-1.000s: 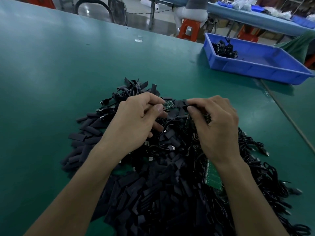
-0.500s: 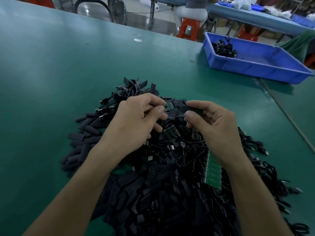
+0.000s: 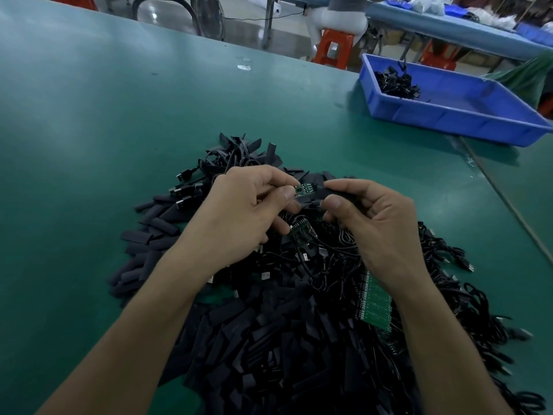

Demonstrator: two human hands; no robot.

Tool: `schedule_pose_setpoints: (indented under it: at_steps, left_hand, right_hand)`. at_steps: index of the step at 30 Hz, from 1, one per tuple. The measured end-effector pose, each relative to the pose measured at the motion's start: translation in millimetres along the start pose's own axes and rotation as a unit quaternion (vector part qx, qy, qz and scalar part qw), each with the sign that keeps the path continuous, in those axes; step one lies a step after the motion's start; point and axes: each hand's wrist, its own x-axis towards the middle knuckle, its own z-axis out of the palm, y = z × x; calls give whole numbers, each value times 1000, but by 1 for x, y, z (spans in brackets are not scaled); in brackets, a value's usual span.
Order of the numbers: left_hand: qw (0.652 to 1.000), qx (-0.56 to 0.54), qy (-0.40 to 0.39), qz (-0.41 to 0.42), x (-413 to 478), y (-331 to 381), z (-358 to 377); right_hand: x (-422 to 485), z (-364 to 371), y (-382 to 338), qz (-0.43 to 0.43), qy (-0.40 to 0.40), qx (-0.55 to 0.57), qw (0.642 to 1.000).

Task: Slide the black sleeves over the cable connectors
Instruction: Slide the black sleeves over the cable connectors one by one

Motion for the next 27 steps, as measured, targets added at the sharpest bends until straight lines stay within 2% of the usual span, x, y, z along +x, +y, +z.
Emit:
schedule_pose_setpoints:
  at_steps: [20,27]
  left_hand:
    - [999,-28,-18,-12,-1,3,-1]
    - [999,-25,-28,-15,-1,3,-3]
  right_hand:
    - [-2,4,-4,-6,18,18,1000]
    - [1,-1,-5,-2,-25,0,1000]
